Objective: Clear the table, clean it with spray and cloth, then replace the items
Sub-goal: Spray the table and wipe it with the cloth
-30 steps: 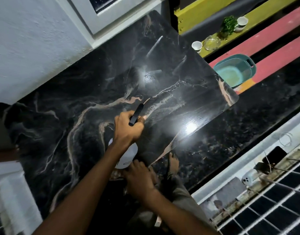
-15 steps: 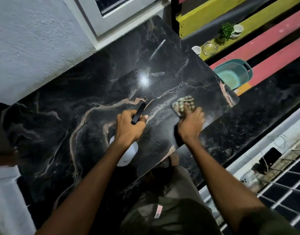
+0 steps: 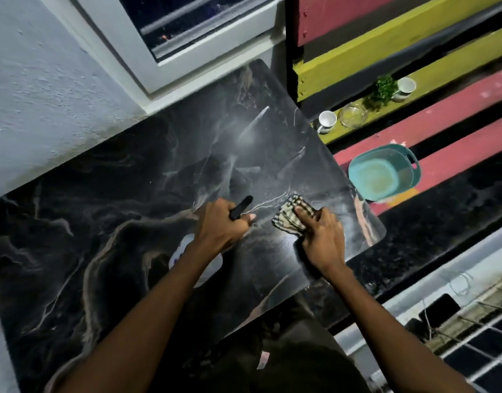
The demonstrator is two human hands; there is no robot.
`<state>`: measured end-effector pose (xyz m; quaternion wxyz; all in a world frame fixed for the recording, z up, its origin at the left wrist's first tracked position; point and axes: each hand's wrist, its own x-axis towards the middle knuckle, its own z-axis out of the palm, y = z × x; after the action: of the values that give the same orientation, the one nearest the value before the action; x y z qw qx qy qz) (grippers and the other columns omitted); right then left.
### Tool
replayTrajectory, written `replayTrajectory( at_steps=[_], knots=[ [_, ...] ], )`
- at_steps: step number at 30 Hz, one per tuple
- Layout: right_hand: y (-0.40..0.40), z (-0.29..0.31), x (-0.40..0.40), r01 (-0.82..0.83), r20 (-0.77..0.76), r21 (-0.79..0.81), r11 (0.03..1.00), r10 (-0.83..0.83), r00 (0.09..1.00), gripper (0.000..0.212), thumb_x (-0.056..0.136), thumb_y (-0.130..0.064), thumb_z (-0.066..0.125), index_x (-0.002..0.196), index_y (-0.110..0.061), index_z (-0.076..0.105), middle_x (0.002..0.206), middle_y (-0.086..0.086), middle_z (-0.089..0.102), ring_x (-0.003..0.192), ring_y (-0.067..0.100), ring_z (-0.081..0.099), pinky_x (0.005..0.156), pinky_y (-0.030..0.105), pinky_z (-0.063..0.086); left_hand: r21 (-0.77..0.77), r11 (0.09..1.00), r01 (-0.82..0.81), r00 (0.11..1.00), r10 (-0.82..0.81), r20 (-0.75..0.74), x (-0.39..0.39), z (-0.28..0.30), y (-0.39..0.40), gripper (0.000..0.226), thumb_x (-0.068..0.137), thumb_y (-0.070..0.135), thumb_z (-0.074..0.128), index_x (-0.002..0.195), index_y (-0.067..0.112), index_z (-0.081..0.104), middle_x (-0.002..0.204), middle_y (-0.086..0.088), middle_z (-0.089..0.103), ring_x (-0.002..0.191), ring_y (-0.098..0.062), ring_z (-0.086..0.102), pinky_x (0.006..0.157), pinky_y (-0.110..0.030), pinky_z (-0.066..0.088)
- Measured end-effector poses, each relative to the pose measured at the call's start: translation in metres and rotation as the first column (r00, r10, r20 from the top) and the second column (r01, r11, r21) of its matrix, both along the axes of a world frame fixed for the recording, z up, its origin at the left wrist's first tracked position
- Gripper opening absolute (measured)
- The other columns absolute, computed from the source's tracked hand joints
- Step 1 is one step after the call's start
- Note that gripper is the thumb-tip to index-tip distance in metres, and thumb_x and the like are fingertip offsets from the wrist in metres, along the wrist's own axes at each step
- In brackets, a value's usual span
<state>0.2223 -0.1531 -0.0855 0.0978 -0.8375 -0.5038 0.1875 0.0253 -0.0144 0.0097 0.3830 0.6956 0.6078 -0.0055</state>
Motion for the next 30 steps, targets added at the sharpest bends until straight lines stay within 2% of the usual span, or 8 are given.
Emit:
replayTrajectory(
  at_steps=[6,10,15,19,22,24,27,30],
  knots=[
    [0.016,0.001,0.032,-0.008,-0.029,0.020,1.000,0.008,1.000,0.067,0.072,-0.019,0.046,0.135,-0.039,0.060,0.092,0.004,0.043,0.086,0.028,0.045,0.075,0.042,0.041,-0.006,1.000,0.002,0.996,-0.002,-0.093,0.036,0.005,0.016,0.042,0.081,0.041,0.073,0.058,0.008,0.060,0.052,-0.005,0.052,0.049,-0.023,0.051,0.050,-0.029,0.038],
    [0.016,0.000,0.033,-0.001,-0.066,0.007,1.000,0.002,0.998,0.071,0.070,-0.011,0.061,0.136,-0.040,0.058,0.094,0.002,0.042,0.088,0.025,0.043,0.077,0.042,0.043,-0.039,0.998,0.049,0.997,-0.051,-0.052,0.052,0.011,0.027,0.038,0.081,0.043,0.078,0.061,0.015,0.062,0.053,-0.001,0.053,0.049,-0.018,0.051,0.051,-0.025,0.034],
    [0.016,0.001,0.038,-0.045,-0.088,-0.006,0.999,0.044,0.995,0.076,0.068,-0.009,0.066,0.136,-0.041,0.058,0.095,0.002,0.043,0.089,0.027,0.045,0.076,0.042,0.043,-0.035,0.999,0.022,0.999,-0.023,-0.032,0.069,0.007,0.032,0.053,0.082,0.045,0.078,0.048,0.018,0.048,0.044,0.006,0.042,0.041,-0.013,0.041,0.046,-0.022,0.029],
    [0.016,0.002,0.039,-0.046,-0.092,-0.027,0.999,0.044,0.995,0.076,0.068,-0.011,0.068,0.137,-0.041,0.057,0.096,0.000,0.042,0.090,0.025,0.044,0.078,0.041,0.042,-0.053,0.998,0.020,1.000,-0.021,-0.019,0.079,0.002,0.032,0.052,0.079,0.054,0.075,0.052,0.020,0.046,0.059,-0.008,0.052,0.055,-0.022,0.047,0.057,-0.026,0.037],
    [0.017,0.002,0.040,-0.052,-0.086,-0.030,0.998,0.049,0.995,0.077,0.069,-0.012,0.069,0.138,-0.042,0.055,0.096,-0.001,0.041,0.091,0.023,0.043,0.078,0.040,0.042,-0.054,0.998,0.021,1.000,-0.019,0.024,0.084,0.006,0.038,0.046,0.080,0.048,0.078,0.059,0.013,0.058,0.055,-0.007,0.056,0.052,-0.022,0.055,0.055,-0.027,0.042],
    [0.016,0.001,0.040,-0.050,-0.090,-0.031,0.998,0.048,0.995,0.077,0.069,-0.012,0.068,0.139,-0.042,0.055,0.096,-0.002,0.040,0.091,0.022,0.042,0.078,0.040,0.043,-0.014,0.999,-0.029,0.997,0.030,0.067,0.085,0.010,0.043,0.041,0.081,0.045,0.078,0.065,0.011,0.064,0.053,-0.005,0.057,0.052,-0.021,0.056,0.054,-0.028,0.043],
    [0.016,0.002,0.040,-0.048,-0.092,-0.019,0.999,0.046,0.995,0.077,0.069,-0.011,0.066,0.139,-0.042,0.054,0.096,-0.002,0.039,0.091,0.022,0.043,0.078,0.041,0.044,0.004,0.992,-0.123,0.992,0.123,0.026,0.082,0.014,0.049,0.049,0.085,0.045,0.076,0.053,0.016,0.053,0.048,0.004,0.046,0.044,-0.014,0.045,0.050,-0.022,0.032],
    [0.020,0.000,0.043,-0.046,-0.082,-0.005,0.999,0.045,0.996,0.076,0.068,-0.011,0.068,0.137,-0.040,0.057,0.095,0.000,0.041,0.090,0.025,0.044,0.076,0.041,0.044,0.031,0.983,-0.182,0.983,0.182,0.006,0.072,0.015,0.054,0.047,0.087,0.045,0.074,0.057,0.020,0.048,0.057,0.002,0.048,0.051,-0.012,0.047,0.053,-0.023,0.035]
  ],
)
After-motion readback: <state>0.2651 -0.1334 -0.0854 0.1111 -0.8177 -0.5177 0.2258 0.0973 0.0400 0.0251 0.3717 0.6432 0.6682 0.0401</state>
